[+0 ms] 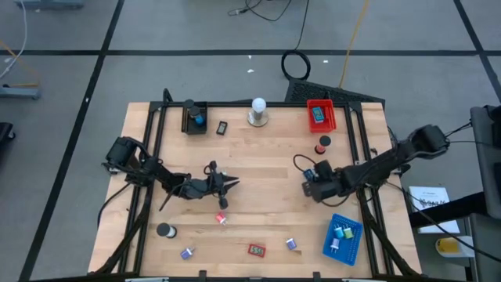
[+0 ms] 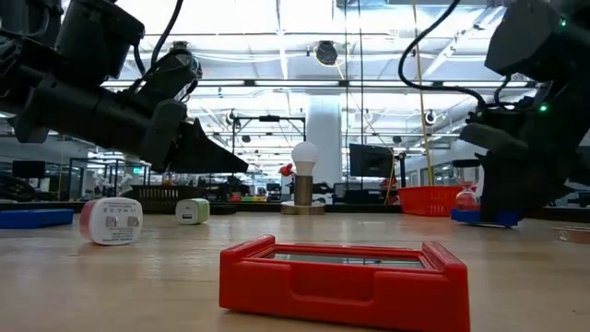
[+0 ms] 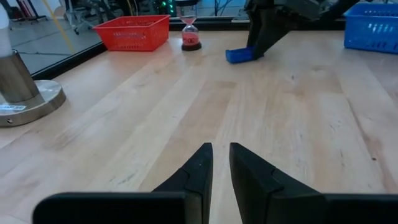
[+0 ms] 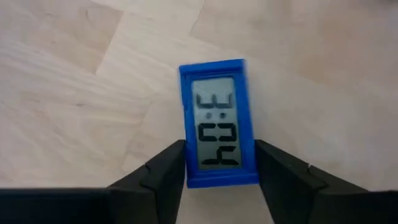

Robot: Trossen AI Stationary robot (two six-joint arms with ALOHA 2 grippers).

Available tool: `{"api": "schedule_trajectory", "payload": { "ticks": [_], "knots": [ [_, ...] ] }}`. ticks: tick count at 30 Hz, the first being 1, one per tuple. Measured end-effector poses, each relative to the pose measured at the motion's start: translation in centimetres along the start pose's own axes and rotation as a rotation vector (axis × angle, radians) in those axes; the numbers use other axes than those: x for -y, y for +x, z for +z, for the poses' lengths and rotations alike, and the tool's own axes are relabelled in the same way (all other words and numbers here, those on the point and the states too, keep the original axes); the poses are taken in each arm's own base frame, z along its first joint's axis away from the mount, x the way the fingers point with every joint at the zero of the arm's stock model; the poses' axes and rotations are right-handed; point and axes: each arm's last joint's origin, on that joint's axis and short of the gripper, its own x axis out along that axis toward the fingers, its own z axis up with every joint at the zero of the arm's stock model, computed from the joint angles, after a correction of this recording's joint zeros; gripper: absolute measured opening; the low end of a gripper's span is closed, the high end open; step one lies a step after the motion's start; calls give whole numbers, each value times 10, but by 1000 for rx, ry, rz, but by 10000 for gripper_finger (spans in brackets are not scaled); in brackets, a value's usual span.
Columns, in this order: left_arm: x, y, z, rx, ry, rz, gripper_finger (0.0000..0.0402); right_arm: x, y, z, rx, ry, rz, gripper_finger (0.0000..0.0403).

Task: Pick & Place Office items
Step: Put the right blue digital clock into the red bin

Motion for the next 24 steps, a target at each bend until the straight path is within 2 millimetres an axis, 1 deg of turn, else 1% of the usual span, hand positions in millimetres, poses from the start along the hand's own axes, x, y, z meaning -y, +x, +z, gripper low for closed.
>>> {"api": "schedule_trajectory", "payload": {
  "ticks": [6,9,11,15,21,24],
  "knots": [
    [-2,1,0,0,-9,7,63,-2,-13,9,69,-100,84,237],
    [-1,1,0,-2,-9,-7,63,-2,-19,12,55,-174,118,265],
    [0,1,0,-6,-9,-42,63,-1,-21,14,35,-179,144,277],
    [1,1,0,-10,-8,-80,63,-3,-20,18,19,-178,150,278],
    [1,1,0,-10,-7,-79,63,-7,-16,25,22,-264,110,270],
    [1,1,0,-10,-6,-79,63,-7,-10,26,-13,-303,90,271]
  ]
}}
